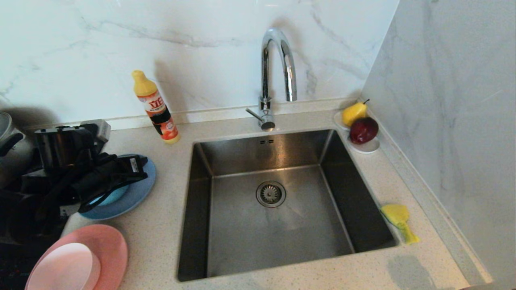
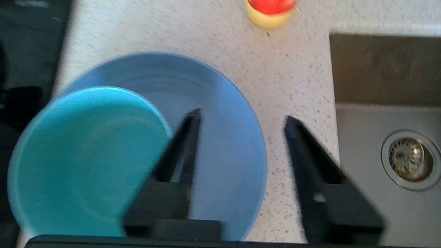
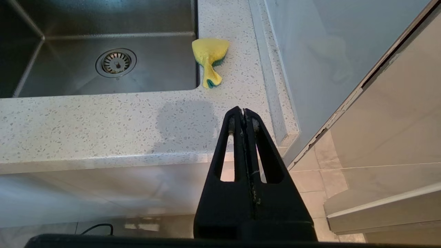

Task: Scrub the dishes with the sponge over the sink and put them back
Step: Grab the dish soap

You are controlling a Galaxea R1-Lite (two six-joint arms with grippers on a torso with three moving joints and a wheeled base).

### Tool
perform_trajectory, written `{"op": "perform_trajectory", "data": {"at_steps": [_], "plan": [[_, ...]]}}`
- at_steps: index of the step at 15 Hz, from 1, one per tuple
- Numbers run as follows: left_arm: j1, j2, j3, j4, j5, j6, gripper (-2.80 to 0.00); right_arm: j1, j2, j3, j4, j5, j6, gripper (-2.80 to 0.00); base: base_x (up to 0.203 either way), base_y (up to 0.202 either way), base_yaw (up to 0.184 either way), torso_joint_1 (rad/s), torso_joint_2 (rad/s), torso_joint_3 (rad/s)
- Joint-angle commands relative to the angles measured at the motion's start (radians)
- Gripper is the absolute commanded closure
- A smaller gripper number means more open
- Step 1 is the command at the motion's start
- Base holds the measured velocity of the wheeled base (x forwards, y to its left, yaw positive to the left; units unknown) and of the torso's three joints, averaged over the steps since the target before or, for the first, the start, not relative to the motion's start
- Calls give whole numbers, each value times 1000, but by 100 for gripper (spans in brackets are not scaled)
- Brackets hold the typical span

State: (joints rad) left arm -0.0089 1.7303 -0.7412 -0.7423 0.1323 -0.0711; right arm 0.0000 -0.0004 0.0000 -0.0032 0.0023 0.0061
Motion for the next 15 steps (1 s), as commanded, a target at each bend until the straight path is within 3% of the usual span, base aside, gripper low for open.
{"op": "perform_trajectory", "data": {"at_steps": [1, 6, 15], "plan": [[-2, 27, -6, -7, -10, -1, -280, 0, 0, 0, 0, 1, 0, 0, 0, 0, 0, 0, 0, 0], [-5, 169, -68, -216, -6, -10, -280, 0, 0, 0, -1, 1, 0, 0, 0, 0, 0, 0, 0, 0], [-21, 314, -290, -233, 0, -9, -280, 0, 0, 0, -1, 1, 0, 0, 0, 0, 0, 0, 0, 0]]}}
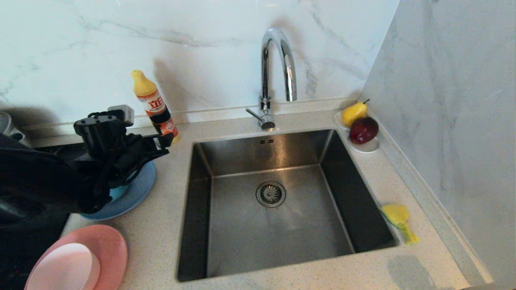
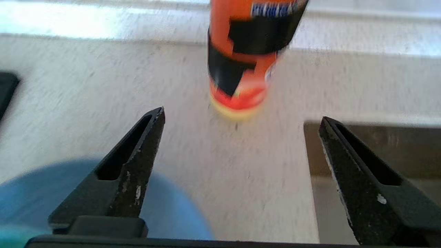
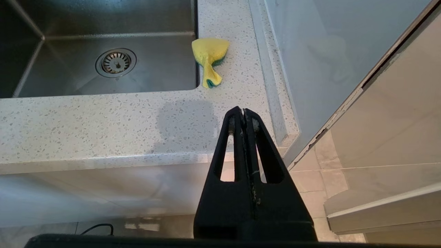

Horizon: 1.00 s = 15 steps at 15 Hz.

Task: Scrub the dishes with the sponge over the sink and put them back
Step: Grab the dish soap

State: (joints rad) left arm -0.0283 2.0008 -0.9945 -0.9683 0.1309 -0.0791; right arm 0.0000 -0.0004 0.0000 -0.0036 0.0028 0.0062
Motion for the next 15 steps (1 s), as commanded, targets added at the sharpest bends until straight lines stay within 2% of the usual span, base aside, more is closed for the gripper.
{"op": "perform_trajectory", "data": {"at_steps": [1, 4, 9, 15], "plan": [[-8, 60, -64, -9, 7, 1, -280, 0, 0, 0, -1, 0, 0, 0, 0, 0, 0, 0, 0, 0], [-24, 106, -127, -12, 32, 4, -280, 0, 0, 0, 1, 0, 0, 0, 0, 0, 0, 0, 0, 0], [-24, 185, -213, -53, 37, 8, -280, 0, 0, 0, -1, 0, 0, 0, 0, 0, 0, 0, 0, 0], [-24, 239, -330, -48, 38, 10, -280, 0, 0, 0, 0, 0, 0, 0, 0, 0, 0, 0, 0, 0]]}}
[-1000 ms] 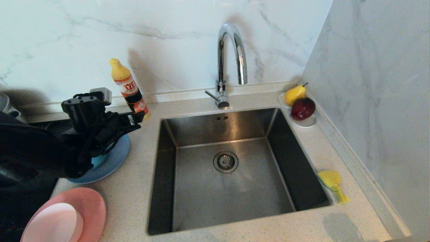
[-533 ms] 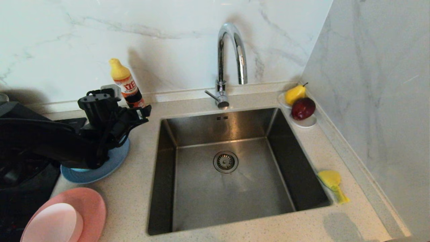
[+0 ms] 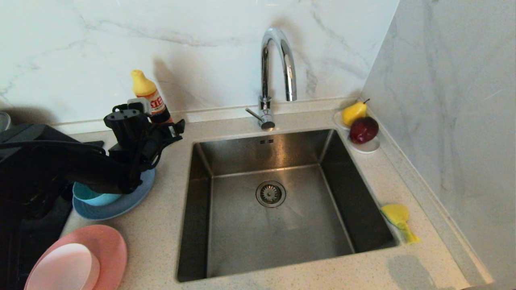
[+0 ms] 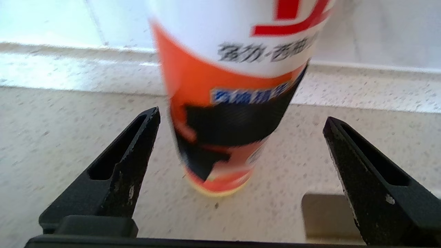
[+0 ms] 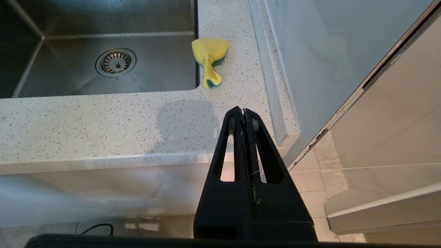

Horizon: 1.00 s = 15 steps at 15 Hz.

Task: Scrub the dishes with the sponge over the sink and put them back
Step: Grab the dish soap

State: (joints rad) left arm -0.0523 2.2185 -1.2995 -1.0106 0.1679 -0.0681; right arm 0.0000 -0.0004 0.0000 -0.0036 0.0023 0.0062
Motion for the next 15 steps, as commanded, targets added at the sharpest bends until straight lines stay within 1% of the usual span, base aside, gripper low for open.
{"op": "perform_trajectory", "data": {"at_steps": [1, 8, 13, 15], "plan": [[0, 33, -35, -6, 1, 0, -280, 0, 0, 0, -1, 1, 0, 0, 0, 0, 0, 0, 0, 0], [-1, 118, -181, 10, 1, 1, -280, 0, 0, 0, 0, 1, 0, 0, 0, 0, 0, 0, 0, 0], [-3, 154, -224, 17, 1, 2, -280, 0, 0, 0, -1, 1, 0, 0, 0, 0, 0, 0, 0, 0], [-3, 166, -269, 27, 1, 2, -280, 0, 0, 0, 0, 1, 0, 0, 0, 0, 0, 0, 0, 0]]}}
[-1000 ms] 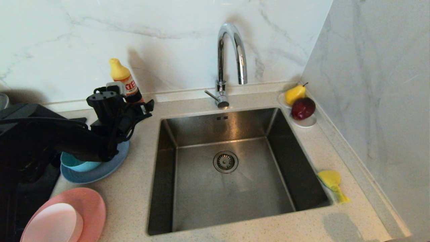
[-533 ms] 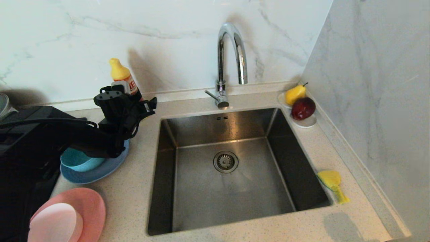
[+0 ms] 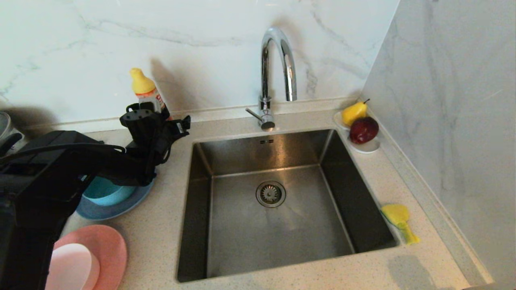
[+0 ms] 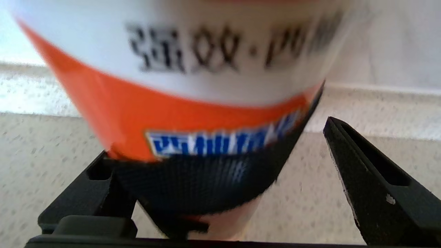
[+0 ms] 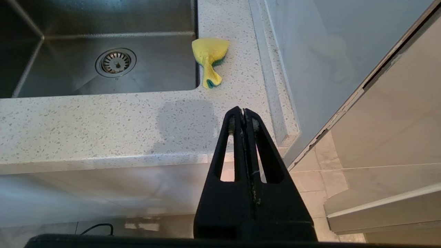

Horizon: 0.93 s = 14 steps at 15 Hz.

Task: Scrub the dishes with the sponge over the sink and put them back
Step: Grab the dish soap

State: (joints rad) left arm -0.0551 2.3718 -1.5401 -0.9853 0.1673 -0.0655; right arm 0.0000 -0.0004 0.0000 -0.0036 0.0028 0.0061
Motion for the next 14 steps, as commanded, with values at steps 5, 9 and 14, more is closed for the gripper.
{"op": "perform_trajectory", "data": {"at_steps": [5, 9, 14], "plan": [[0, 17, -75, 37, 0, 0, -280, 0, 0, 0, 0, 0, 0, 0, 0, 0, 0, 0, 0, 0], [0, 24, -76, 37, 1, 0, -280, 0, 0, 0, -1, 0, 0, 0, 0, 0, 0, 0, 0, 0], [1, 39, -112, 43, 3, 0, 0, 0, 0, 0, 0, 0, 0, 0, 0, 0, 0, 0, 0, 0]]}}
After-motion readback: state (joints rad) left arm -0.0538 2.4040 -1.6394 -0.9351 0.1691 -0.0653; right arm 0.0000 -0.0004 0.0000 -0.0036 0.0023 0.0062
